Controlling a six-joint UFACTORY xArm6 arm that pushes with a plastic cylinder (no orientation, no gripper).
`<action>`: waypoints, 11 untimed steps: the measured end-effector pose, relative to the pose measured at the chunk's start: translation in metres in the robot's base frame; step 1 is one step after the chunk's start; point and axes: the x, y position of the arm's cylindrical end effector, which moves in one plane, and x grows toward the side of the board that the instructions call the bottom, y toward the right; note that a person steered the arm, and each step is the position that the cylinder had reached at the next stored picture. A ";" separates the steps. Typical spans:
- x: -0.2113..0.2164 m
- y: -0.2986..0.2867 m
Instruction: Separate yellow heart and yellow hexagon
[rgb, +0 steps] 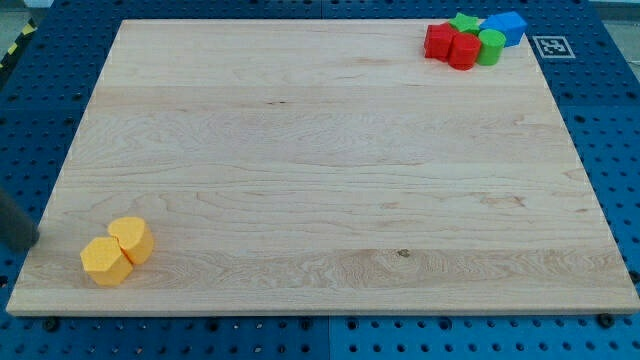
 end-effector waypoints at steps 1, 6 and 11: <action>0.014 0.000; 0.005 0.060; -0.003 0.187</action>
